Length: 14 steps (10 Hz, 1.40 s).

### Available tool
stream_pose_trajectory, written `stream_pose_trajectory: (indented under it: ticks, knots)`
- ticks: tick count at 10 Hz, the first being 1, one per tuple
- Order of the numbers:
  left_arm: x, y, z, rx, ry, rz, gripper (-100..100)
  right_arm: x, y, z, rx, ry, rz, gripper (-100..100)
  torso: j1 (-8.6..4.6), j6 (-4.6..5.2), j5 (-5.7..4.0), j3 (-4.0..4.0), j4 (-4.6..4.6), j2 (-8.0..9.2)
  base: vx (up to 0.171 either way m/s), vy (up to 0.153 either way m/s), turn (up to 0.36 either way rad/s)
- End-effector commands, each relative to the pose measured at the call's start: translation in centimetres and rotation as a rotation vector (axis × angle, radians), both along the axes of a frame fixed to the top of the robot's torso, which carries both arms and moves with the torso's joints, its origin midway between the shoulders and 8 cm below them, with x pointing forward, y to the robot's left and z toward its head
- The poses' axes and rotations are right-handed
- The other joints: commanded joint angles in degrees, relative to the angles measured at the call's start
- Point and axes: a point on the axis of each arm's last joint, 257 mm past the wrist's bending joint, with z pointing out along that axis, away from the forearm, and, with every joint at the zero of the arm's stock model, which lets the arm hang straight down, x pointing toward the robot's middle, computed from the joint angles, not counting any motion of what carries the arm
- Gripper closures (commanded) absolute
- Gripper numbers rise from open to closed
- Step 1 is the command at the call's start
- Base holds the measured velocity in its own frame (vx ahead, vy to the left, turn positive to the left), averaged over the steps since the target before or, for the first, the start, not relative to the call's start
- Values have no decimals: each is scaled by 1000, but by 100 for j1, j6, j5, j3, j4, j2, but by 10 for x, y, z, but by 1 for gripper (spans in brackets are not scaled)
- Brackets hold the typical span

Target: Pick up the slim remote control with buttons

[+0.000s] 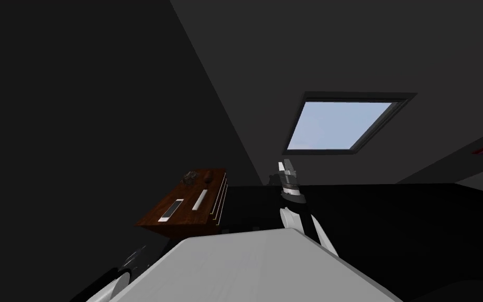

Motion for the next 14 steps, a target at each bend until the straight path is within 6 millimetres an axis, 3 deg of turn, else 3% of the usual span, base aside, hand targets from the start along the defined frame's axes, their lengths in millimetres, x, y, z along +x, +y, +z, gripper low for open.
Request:
stream_pose_trajectory:
  ticks: [1,4,8,14]
  knots:
    - [-14,3,-6,-14,26,21,-100,0,0,0,0,0,0,0,0,0,0,0,0,0,53,-28,-5]
    - [-45,16,-19,-79,83,140,-100,0,0,0,0,0,0,0,10,0,3,4,2,7,109,-41,35]
    - [-75,17,-34,-156,142,254,-100,0,0,0,0,0,0,0,13,1,2,-4,-2,-6,142,-33,27]
    - [-96,0,-52,-277,204,383,-100,0,0,0,0,0,0,0,22,1,4,-13,-5,-22,162,-21,20]
